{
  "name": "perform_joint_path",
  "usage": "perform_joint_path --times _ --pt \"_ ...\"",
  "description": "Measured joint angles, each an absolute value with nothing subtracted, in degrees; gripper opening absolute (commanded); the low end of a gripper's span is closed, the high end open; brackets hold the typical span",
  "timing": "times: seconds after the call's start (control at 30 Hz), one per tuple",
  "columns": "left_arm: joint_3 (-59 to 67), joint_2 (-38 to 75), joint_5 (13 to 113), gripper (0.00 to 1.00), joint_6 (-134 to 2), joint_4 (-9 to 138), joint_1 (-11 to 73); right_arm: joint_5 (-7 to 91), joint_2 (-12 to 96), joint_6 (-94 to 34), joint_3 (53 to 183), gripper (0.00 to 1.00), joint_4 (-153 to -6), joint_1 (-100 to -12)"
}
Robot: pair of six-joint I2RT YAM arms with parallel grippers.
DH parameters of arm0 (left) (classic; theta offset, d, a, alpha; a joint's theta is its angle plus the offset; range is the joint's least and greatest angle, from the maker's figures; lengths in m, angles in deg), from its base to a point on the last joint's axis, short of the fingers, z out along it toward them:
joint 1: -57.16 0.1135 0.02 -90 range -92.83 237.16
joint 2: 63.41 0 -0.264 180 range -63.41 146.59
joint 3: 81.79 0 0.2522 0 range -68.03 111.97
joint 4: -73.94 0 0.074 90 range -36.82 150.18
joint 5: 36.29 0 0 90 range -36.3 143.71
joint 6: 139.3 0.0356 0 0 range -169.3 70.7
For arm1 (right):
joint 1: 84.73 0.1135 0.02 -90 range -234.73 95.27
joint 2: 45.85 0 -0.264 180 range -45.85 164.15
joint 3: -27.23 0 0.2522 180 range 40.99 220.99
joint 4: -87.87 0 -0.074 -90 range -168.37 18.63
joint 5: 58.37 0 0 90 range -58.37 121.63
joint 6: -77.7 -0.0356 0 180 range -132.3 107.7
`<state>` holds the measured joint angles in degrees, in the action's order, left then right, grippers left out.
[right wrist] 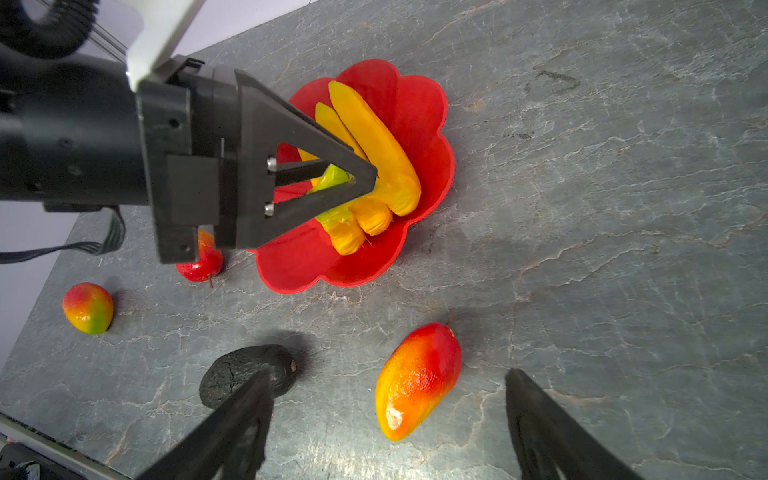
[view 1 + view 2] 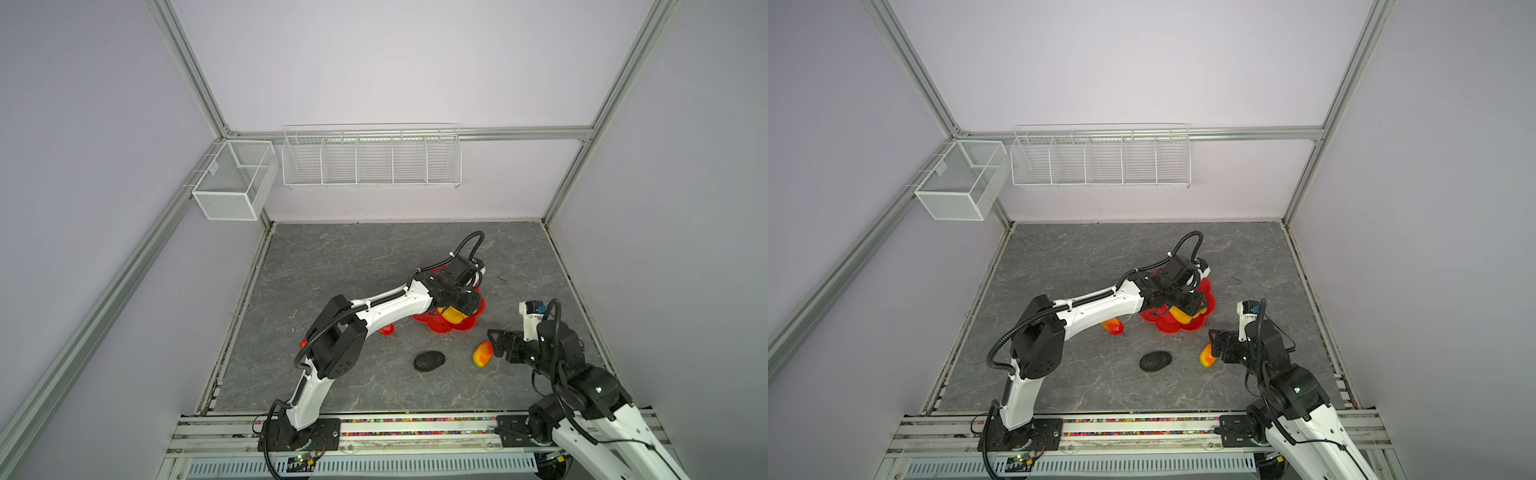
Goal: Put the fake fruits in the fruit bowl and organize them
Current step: 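Carry the bananas over the red bowl with the left gripper and release, then grasp the dark avocado with the left gripper near the right gripper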
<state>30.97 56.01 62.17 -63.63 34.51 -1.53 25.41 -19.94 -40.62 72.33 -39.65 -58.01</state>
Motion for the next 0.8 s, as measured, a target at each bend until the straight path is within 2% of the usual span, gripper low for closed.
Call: perform_joint_path --times 0.17,0.37,0.47,0.57,0.8 --pt "29.18 51.35 60.01 0.52 -61.8 33.22 -1.51 25.33 -18.93 -40.23 72.46 0.88 -39.63 -58.01" --pt "21.49 37.65 55.95 0.6 -58.54 30.73 -1.2 26.86 -15.02 -37.36 75.25 0.88 -40.3 -57.27" --pt "13.09 29.8 54.87 0.66 -55.43 29.85 -0.85 28.45 -11.68 -34.72 77.53 0.88 -41.75 -54.97" --pt "2.49 24.69 55.2 0.77 -53.12 29.44 -0.77 30.9 -8.99 -32.16 79.76 0.88 -42.34 -51.63" --pt "-21.83 20.9 60.99 0.8 -52.75 35.45 -1.53 38.38 -4.53 -30.78 81.57 0.88 -42.16 -44.92"
